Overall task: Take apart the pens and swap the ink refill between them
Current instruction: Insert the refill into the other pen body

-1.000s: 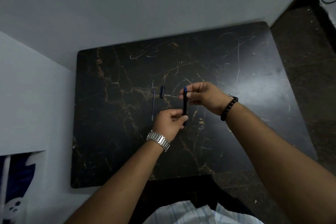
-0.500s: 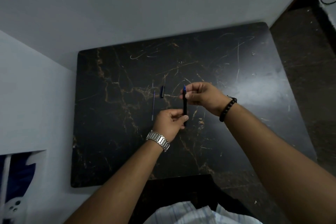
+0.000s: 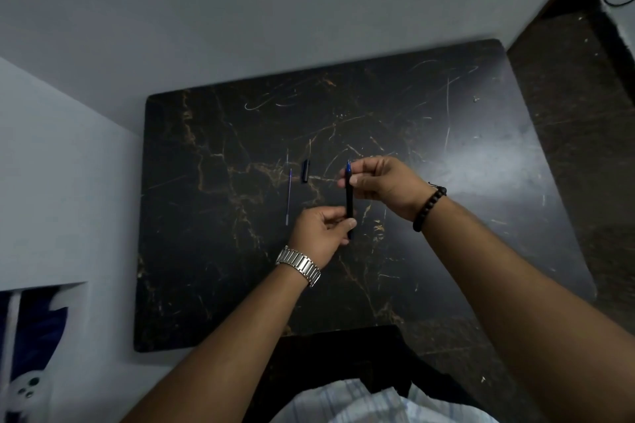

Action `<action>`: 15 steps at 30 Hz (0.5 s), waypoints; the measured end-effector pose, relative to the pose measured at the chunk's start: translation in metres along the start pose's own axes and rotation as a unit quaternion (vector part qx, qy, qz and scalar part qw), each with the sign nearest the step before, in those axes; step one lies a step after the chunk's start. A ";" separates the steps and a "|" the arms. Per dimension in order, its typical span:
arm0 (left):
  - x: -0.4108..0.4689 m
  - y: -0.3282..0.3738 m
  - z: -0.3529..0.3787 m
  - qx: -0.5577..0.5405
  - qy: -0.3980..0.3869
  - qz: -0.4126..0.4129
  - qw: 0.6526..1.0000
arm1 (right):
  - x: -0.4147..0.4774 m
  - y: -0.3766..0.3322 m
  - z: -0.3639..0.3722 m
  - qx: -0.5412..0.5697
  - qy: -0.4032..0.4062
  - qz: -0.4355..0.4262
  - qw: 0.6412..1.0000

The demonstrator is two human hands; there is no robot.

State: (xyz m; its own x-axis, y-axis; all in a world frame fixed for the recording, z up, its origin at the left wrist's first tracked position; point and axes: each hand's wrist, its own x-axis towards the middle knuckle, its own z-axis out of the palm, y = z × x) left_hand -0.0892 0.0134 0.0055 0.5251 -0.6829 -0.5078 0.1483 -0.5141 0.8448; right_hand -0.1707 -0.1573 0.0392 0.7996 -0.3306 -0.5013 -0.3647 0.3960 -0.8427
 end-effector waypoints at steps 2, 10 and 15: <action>-0.002 -0.001 0.001 0.002 0.005 -0.001 1.000 | 0.000 0.001 0.000 -0.005 0.015 -0.006 1.000; -0.004 -0.006 0.007 0.030 0.035 -0.015 0.999 | -0.001 0.011 0.006 -0.027 0.077 -0.004 0.997; 0.010 -0.001 -0.011 0.037 -0.024 0.007 0.999 | -0.001 0.014 0.004 -0.018 0.105 0.016 0.994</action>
State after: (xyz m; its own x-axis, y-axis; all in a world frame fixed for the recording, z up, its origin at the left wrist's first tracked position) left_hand -0.0747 0.0130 0.0020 0.4857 -0.7136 -0.5048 0.0785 -0.5395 0.8383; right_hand -0.1747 -0.1474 0.0289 0.6711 -0.4924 -0.5542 -0.4081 0.3788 -0.8307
